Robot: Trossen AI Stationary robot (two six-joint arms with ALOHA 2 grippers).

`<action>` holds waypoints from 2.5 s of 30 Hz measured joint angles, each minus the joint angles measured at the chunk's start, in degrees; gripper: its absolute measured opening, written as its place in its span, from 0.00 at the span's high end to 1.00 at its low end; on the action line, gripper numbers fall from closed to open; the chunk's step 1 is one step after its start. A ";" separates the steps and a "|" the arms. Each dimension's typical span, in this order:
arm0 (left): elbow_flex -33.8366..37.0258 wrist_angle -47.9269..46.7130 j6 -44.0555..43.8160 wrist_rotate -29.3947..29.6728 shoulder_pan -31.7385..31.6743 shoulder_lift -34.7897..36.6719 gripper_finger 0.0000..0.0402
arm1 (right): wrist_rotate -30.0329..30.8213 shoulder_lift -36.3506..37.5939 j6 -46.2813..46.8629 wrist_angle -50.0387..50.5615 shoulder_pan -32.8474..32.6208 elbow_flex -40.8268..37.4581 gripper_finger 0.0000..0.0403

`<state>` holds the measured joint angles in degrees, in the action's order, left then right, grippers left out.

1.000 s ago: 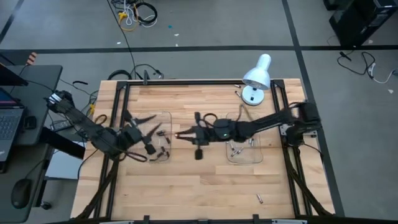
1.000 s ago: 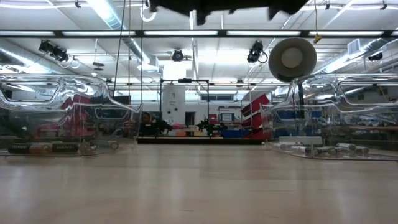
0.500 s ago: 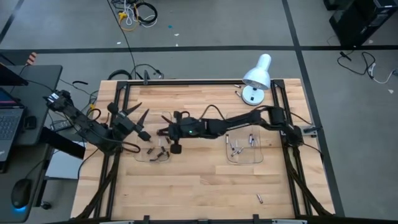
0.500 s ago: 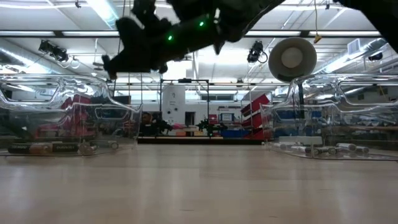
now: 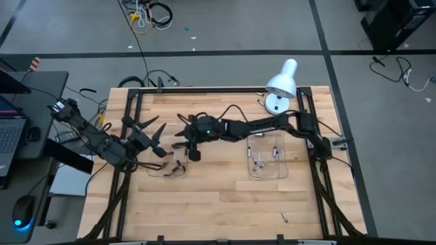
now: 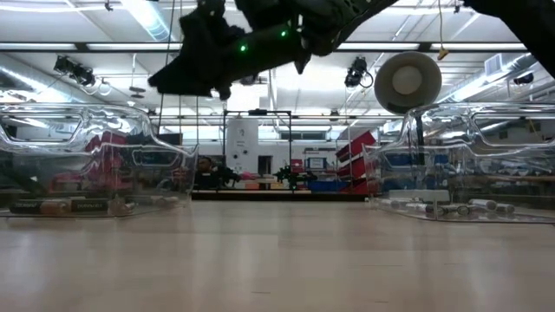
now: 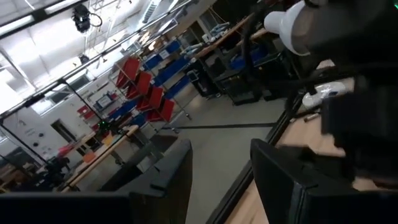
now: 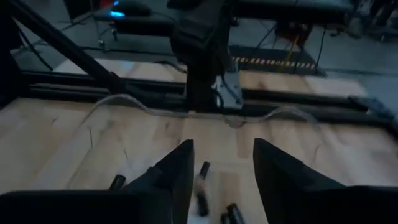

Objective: Sort batteries
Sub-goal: Put the silver battery into the right transparent bin

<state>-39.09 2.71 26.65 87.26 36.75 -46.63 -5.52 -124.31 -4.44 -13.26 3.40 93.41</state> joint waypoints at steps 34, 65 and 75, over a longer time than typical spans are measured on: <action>0.00 4.42 -6.16 -24.17 -5.67 -6.56 0.60 | 2.13 33.29 84.51 98.58 -49.38 -0.11 0.73; 0.00 10.63 -6.31 -27.56 -6.75 -7.43 0.60 | 1.61 12.88 97.88 69.83 -56.98 -16.51 0.55; 0.00 8.99 -6.58 -27.56 -6.75 -7.43 0.60 | 1.02 13.53 100.39 58.86 -56.46 -25.29 0.62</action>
<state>-39.09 11.70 20.06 59.70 30.00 -54.06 -4.49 -110.78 95.95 45.60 -53.06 68.11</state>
